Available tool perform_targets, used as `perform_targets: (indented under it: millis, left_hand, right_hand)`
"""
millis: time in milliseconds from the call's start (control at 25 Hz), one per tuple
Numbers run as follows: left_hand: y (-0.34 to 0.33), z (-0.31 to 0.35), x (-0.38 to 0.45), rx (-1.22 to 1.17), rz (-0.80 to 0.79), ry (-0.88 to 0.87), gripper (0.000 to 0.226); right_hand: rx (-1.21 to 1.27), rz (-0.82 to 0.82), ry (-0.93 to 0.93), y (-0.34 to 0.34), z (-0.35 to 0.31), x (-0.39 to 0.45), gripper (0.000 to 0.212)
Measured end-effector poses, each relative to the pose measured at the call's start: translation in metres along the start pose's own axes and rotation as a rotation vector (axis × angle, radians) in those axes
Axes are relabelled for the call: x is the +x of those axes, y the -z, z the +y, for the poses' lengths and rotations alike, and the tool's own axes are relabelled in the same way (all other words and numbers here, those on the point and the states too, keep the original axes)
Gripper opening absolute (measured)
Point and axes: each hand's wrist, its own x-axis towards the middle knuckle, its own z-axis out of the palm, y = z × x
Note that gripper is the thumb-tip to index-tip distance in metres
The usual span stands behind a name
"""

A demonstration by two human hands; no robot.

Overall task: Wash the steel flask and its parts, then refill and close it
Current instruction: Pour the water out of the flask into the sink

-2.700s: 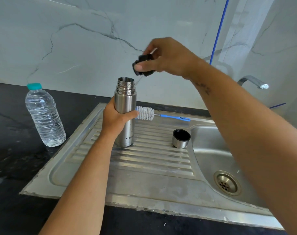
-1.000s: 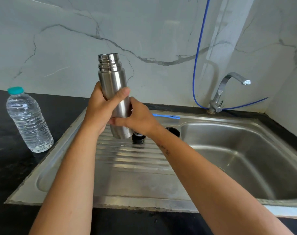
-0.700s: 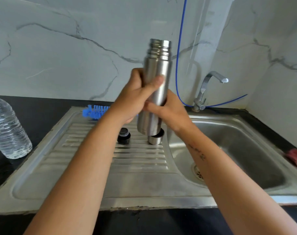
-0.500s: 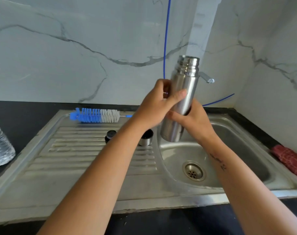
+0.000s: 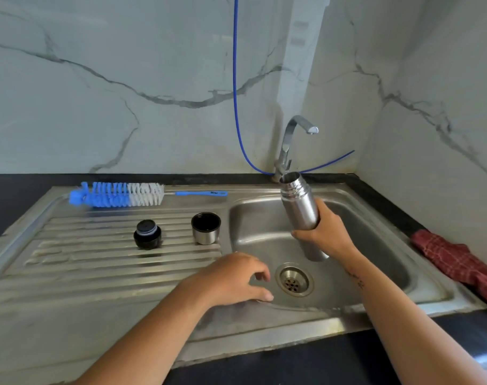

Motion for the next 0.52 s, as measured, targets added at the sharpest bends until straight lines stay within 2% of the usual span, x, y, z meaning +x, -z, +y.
perform_targets:
  millis: [80,280,520]
  left_hand:
    - [-0.004,-0.004,0.000,0.016,-0.013,-0.031,0.034]
    - [-0.003,-0.005,0.000,0.019,-0.014,-0.054,0.040]
    - [-0.005,-0.006,0.000,0.013,-0.007,-0.063,0.042]
  right_hand:
    - [-0.092,-0.042,-0.002,-0.007,0.012,0.003,0.070]
    - [-0.354,-0.131,0.027,-0.017,0.026,0.004,0.074]
    - [-0.598,-0.124,0.057,-0.018,0.029,-0.002,0.076]
